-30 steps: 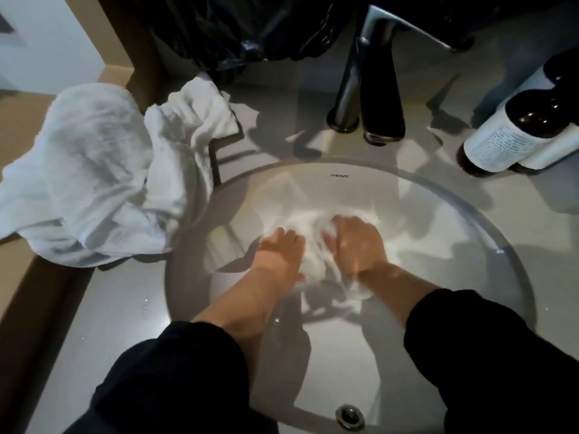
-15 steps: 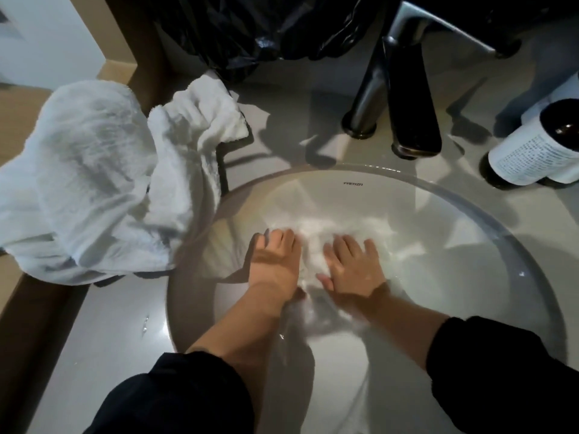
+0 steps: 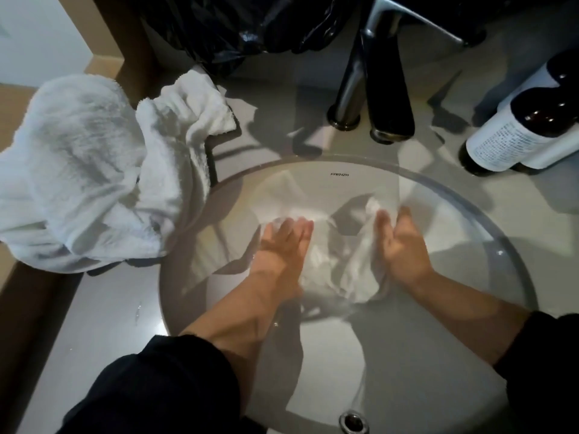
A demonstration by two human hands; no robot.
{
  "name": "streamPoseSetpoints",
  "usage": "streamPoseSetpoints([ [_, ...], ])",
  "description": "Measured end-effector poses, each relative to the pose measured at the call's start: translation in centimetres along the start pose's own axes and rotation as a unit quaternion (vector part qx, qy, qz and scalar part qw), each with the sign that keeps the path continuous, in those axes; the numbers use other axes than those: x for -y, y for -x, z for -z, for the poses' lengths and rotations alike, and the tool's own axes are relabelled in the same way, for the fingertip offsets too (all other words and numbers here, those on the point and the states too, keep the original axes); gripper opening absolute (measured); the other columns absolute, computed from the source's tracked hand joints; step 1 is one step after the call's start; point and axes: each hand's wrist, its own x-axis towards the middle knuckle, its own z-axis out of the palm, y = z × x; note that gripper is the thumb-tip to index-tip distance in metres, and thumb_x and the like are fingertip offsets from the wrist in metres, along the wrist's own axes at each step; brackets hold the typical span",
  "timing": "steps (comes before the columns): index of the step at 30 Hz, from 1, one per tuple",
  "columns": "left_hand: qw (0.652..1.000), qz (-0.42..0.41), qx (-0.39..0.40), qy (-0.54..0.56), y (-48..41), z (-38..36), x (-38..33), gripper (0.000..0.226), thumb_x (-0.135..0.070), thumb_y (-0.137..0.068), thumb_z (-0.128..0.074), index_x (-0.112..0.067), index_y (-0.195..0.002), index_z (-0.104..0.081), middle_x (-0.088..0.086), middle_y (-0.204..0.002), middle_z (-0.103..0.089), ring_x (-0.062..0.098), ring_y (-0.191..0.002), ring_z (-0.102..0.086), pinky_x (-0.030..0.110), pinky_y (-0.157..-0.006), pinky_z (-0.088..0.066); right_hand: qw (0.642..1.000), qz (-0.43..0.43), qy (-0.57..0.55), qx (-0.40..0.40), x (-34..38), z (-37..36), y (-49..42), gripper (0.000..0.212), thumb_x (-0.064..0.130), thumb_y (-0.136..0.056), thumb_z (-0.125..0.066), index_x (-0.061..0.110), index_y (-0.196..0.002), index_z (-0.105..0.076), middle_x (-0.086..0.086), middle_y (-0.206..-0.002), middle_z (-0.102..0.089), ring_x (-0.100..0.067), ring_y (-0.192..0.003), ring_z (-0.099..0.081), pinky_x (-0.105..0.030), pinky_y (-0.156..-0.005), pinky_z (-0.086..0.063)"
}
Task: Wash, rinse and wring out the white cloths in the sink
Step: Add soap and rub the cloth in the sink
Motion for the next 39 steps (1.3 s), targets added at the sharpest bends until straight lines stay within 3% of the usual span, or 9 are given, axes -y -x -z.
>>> streamPoseSetpoints([
  [3, 0.997, -0.016, 0.040, 0.057, 0.0, -1.2, -0.2, 0.109, -0.054, -0.085, -0.059, -0.006, -0.151, 0.014, 0.010, -0.157, 0.001, 0.028, -0.146, 0.000, 0.046, -0.119, -0.005, 0.986, 0.112, 0.125, -0.018, 0.4, -1.8, 2.7, 0.050, 0.044, -0.093, -0.039, 0.002, -0.116, -0.052, -0.022, -0.092, -0.061, -0.040, -0.082, -0.060, -0.047, -0.071, -0.052],
  [6, 0.996, -0.001, 0.043, 0.073, -0.4, -1.7, 0.0, 0.085, -0.038, -0.096, -0.047, -0.007, -0.152, 0.009, 0.010, -0.158, 0.001, 0.026, -0.147, 0.003, 0.045, -0.119, -0.002, 0.912, 0.202, 0.348, 0.083, -0.4, -5.4, 4.9, 0.054, 0.048, -0.080, -0.042, 0.007, -0.114, -0.051, -0.020, -0.103, -0.063, -0.036, -0.088, -0.060, -0.049, -0.074, -0.047],
  [12, 0.998, 0.029, 0.030, 0.052, -0.5, -1.2, -0.1, 0.064, -0.020, -0.093, -0.045, -0.006, -0.147, -0.015, 0.014, -0.147, -0.023, 0.031, -0.132, -0.027, 0.043, -0.103, -0.023, 0.850, 0.284, 0.430, 0.107, -0.9, -6.2, 0.6, 0.054, 0.048, -0.078, -0.038, 0.007, -0.107, -0.057, -0.016, -0.097, -0.061, -0.032, -0.086, -0.052, -0.048, -0.071, -0.045],
  [16, 0.998, 0.052, 0.017, 0.028, -0.6, -0.4, -0.4, 0.053, -0.019, -0.090, -0.053, -0.008, -0.136, -0.029, 0.011, -0.135, -0.036, 0.028, -0.120, -0.039, 0.038, -0.093, -0.033, 0.871, 0.288, 0.371, 0.142, 0.3, -5.3, -0.6, 0.051, 0.044, -0.085, -0.036, 0.005, -0.106, -0.060, -0.017, -0.091, -0.063, -0.036, -0.081, -0.059, -0.043, -0.062, -0.050],
  [20, 0.997, 0.066, 0.046, 0.021, -0.4, 0.4, -1.0, 0.055, -0.009, -0.080, -0.062, -0.007, -0.128, -0.036, 0.010, -0.126, -0.043, 0.025, -0.114, -0.045, 0.035, -0.089, -0.038, 0.963, 0.136, 0.216, 0.082, 1.5, -1.6, -2.0, 0.058, 0.052, -0.098, -0.031, 0.008, -0.135, -0.043, -0.020, -0.118, -0.062, -0.037, -0.110, -0.058, -0.039, -0.090, -0.044],
  [25, 0.989, 0.133, 0.065, 0.013, 0.3, 1.1, -0.2, 0.068, -0.026, -0.078, -0.070, -0.010, -0.133, -0.035, 0.006, -0.124, -0.045, 0.023, -0.115, -0.045, 0.035, -0.090, -0.039, 0.998, -0.028, -0.020, 0.045, 1.0, 0.2, 0.4, 0.025, 0.036, -0.098, -0.046, 0.011, -0.096, -0.043, -0.008, -0.072, -0.051, -0.027, -0.065, -0.052, -0.039, -0.069, -0.041],
  [30, 0.999, -0.005, 0.026, 0.038, 1.3, -0.6, 2.0, 0.112, -0.064, -0.074, -0.063, -0.008, -0.151, -0.004, 0.009, -0.151, -0.016, 0.028, -0.133, -0.026, 0.040, -0.110, -0.023, 0.930, 0.195, 0.292, 0.112, 0.4, -5.9, 4.7, 0.055, 0.048, -0.083, -0.040, 0.009, -0.119, -0.051, -0.016, -0.102, -0.063, -0.034, -0.089, -0.059, -0.047, -0.078, -0.047],
  [35, 0.999, 0.011, 0.002, 0.048, 0.4, -1.4, 1.7, 0.097, -0.063, -0.075, -0.063, -0.008, -0.144, -0.022, 0.008, -0.140, -0.032, 0.026, -0.127, -0.034, 0.038, -0.104, -0.029, 0.868, 0.259, 0.413, 0.093, 0.4, -7.2, 2.0, 0.053, 0.048, -0.080, -0.034, 0.007, -0.109, -0.053, -0.015, -0.097, -0.062, -0.032, -0.086, -0.057, -0.049, -0.074, -0.045],
  [39, 0.994, 0.064, 0.017, 0.083, -0.5, -0.2, 1.0, 0.064, -0.040, -0.075, -0.071, -0.013, -0.125, -0.042, 0.005, -0.124, -0.045, 0.023, -0.116, -0.046, 0.035, -0.093, -0.041, 0.866, 0.248, 0.418, 0.122, 1.8, -7.2, 0.2, 0.051, 0.045, -0.084, -0.029, 0.009, -0.099, -0.061, -0.013, -0.086, -0.063, -0.032, -0.076, -0.057, -0.041, -0.063, -0.043],
])
